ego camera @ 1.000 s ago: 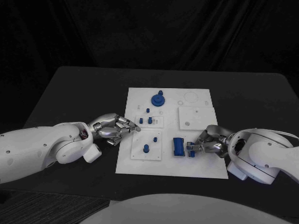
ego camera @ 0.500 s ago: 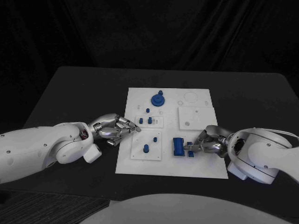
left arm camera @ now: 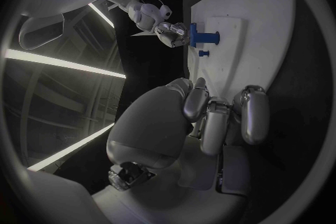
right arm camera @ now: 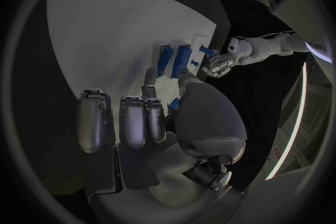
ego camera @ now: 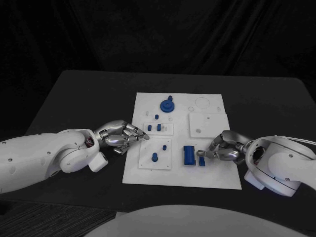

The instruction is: Assemble the parts on the task board

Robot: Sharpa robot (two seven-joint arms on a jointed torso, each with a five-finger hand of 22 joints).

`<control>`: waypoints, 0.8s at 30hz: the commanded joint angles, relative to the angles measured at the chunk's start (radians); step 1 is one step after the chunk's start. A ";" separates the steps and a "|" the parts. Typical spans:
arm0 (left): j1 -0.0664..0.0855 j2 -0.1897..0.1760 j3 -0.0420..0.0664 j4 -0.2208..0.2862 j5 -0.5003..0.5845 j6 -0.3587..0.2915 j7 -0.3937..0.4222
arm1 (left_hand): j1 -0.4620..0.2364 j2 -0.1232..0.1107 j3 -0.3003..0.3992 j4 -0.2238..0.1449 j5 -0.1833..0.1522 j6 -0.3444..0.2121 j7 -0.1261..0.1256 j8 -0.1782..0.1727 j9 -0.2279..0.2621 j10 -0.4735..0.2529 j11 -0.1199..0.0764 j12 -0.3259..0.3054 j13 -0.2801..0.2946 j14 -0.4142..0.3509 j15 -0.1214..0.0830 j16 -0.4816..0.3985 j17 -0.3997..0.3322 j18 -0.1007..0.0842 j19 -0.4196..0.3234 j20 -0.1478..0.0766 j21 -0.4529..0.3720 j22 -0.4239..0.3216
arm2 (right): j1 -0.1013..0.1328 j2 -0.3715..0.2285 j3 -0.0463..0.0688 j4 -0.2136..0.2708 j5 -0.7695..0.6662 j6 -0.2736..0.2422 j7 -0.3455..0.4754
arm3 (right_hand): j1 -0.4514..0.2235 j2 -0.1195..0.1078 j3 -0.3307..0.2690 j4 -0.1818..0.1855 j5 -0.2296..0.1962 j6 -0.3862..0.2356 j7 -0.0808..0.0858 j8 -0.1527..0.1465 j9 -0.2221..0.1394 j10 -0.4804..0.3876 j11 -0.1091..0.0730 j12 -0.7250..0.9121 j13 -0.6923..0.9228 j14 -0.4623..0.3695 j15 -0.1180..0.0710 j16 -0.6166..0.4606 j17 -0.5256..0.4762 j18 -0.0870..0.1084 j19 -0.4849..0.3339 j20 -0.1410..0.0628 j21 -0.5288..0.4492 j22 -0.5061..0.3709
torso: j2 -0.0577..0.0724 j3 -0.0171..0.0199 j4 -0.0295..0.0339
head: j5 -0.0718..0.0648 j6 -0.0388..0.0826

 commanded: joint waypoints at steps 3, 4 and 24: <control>-0.001 -0.001 0.000 0.003 0.007 0.009 0.007 | -0.003 -0.009 0.006 0.002 0.000 0.004 0.000 0.003 0.001 0.189 -0.055 0.240 0.450 0.107 -0.005 0.003 0.263 0.011 -0.007 0.001 -0.007 0.157 | -0.003 -0.019 0.000 0.013 -0.120 0.012 0.066 | 0.049 -0.004 -0.007 -0.001 0.004 -0.039 -0.003 0.075 0.069 0.107 -0.008 0.003 0.263 0.086 -0.007 0.007 0.150 0.006 0.040 -0.009 -0.002 0.213 | 0.000 0.0001 -0.0001 | -0.001 0.000; -0.001 -0.001 0.000 0.003 0.007 0.009 0.007 | -0.003 -0.008 0.008 0.001 0.000 0.005 0.000 0.004 0.001 0.188 -0.054 0.239 0.449 0.107 -0.004 0.003 0.263 0.011 -0.007 0.002 -0.007 0.157 | -0.004 -0.022 0.000 0.014 -0.129 0.016 0.068 | 0.054 -0.005 -0.007 -0.001 0.003 -0.043 -0.003 0.083 0.076 0.107 -0.008 0.003 0.263 0.087 -0.008 0.007 0.150 0.006 0.040 -0.009 -0.002 0.213 | 0.000 0.0001 -0.0001 | -0.001 0.000; -0.001 -0.002 0.000 0.001 0.007 0.007 0.006 | -0.003 -0.008 0.011 0.000 0.001 0.006 0.001 0.004 0.002 0.187 -0.053 0.238 0.448 0.107 -0.003 0.003 0.263 0.012 -0.009 0.003 -0.008 0.156 | -0.056 -0.057 -0.001 0.031 -0.183 0.024 0.080 | 0.039 -0.035 -0.029 0.004 -0.005 -0.083 -0.021 0.238 0.220 0.107 -0.023 0.003 0.263 0.086 -0.020 0.006 0.149 0.005 0.042 -0.021 0.000 0.214 | 0.001 0.0001 -0.0004 | 0.002 0.000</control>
